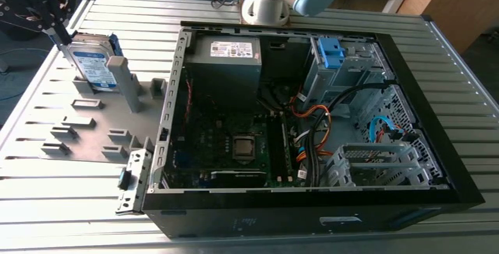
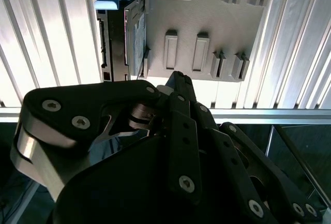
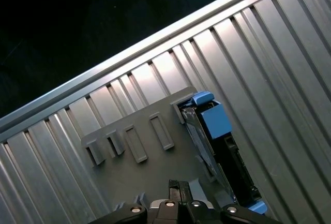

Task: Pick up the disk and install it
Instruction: 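Pick up the disk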

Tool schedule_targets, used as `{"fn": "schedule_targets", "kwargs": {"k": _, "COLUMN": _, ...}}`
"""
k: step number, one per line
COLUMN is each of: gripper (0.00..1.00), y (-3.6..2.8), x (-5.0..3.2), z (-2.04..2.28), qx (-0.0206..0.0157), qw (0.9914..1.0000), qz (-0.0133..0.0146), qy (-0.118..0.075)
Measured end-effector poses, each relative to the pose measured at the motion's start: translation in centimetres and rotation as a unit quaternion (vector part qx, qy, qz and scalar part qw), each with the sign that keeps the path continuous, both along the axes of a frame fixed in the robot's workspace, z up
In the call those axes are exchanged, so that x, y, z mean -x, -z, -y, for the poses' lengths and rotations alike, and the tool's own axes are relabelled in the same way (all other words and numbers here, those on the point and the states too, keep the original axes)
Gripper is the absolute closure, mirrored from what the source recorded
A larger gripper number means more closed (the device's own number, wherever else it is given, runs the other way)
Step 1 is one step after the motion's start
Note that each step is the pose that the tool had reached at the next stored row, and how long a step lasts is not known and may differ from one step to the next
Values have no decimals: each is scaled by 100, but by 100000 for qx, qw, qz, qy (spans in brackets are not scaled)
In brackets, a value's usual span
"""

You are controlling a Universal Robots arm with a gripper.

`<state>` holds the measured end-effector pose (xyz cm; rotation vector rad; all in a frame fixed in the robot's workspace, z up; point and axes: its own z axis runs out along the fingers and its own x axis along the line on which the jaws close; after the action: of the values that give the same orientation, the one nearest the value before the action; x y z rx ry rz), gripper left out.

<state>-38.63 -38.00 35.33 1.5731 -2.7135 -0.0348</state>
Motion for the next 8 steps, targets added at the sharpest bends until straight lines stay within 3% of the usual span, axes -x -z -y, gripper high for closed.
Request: {"fn": "schedule_targets", "kwargs": {"k": 8, "gripper": 89, "y": 0, "x": 0, "z": 0, "qx": 3, "qw": 99999, "qz": 0, "qy": -461}}
